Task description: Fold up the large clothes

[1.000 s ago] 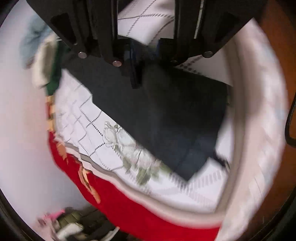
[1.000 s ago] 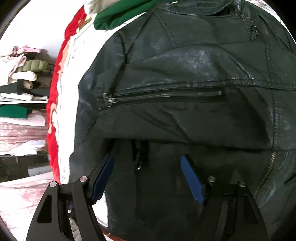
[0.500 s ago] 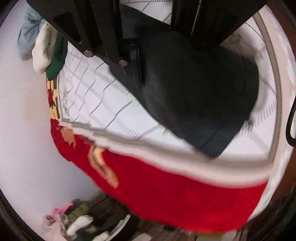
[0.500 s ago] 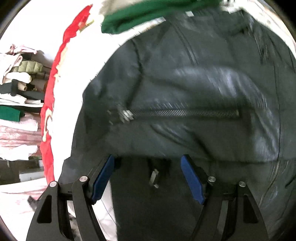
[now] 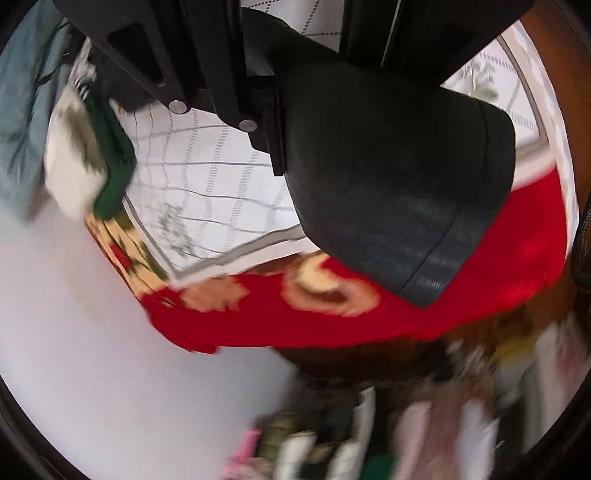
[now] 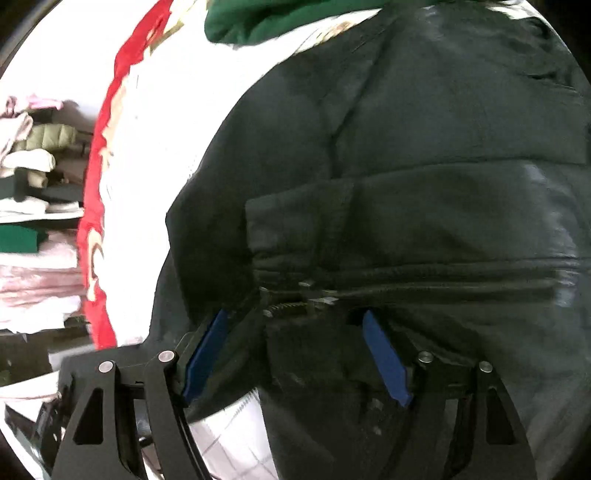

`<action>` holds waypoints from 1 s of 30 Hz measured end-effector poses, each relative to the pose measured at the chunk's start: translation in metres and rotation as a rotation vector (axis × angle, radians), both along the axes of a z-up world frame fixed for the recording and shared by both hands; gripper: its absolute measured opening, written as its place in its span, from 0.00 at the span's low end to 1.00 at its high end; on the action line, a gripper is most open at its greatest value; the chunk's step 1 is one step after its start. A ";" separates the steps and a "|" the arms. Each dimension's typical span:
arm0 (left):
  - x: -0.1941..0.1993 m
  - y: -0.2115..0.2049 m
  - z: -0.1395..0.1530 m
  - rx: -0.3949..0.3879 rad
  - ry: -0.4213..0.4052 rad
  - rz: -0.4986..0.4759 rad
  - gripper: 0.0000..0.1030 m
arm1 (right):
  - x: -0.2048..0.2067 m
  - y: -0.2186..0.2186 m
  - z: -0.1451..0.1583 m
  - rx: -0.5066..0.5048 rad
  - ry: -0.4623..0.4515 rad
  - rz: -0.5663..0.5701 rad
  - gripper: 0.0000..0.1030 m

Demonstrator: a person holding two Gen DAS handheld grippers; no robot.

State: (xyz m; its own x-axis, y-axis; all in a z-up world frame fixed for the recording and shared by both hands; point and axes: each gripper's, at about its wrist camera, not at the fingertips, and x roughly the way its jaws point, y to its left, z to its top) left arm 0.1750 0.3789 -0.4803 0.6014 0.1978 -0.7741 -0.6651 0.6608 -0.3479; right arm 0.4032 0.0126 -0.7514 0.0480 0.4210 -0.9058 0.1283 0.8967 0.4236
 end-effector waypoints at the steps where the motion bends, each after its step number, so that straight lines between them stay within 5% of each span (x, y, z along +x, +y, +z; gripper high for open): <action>1: 0.011 -0.010 0.008 0.032 0.000 -0.042 0.03 | -0.001 -0.008 0.005 -0.002 -0.006 -0.009 0.76; 6: 0.065 -0.092 0.039 0.122 -0.033 -0.293 0.03 | -0.019 -0.096 0.033 -0.019 -0.026 -0.127 0.76; 15: 0.123 -0.349 0.026 0.103 -0.019 -0.828 0.04 | -0.062 -0.277 0.041 -0.052 -0.045 -0.385 0.76; 19: 0.129 -0.455 -0.011 0.075 0.086 -0.982 0.05 | -0.081 -0.354 0.035 -0.106 -0.043 -0.440 0.76; 24: 0.133 -0.510 -0.063 0.085 0.289 -1.031 0.13 | -0.097 -0.423 0.021 -0.149 -0.006 -0.492 0.76; 25: 0.131 -0.511 -0.068 0.080 0.300 -1.031 0.24 | -0.099 -0.432 0.018 -0.153 -0.002 -0.495 0.76; 28: 0.124 -0.510 -0.073 0.031 0.302 -1.031 0.95 | -0.102 -0.447 0.017 -0.144 -0.007 -0.487 0.76; 30: 0.119 -0.511 -0.069 0.034 0.289 -1.016 0.96 | -0.098 -0.448 0.021 -0.128 -0.023 -0.482 0.76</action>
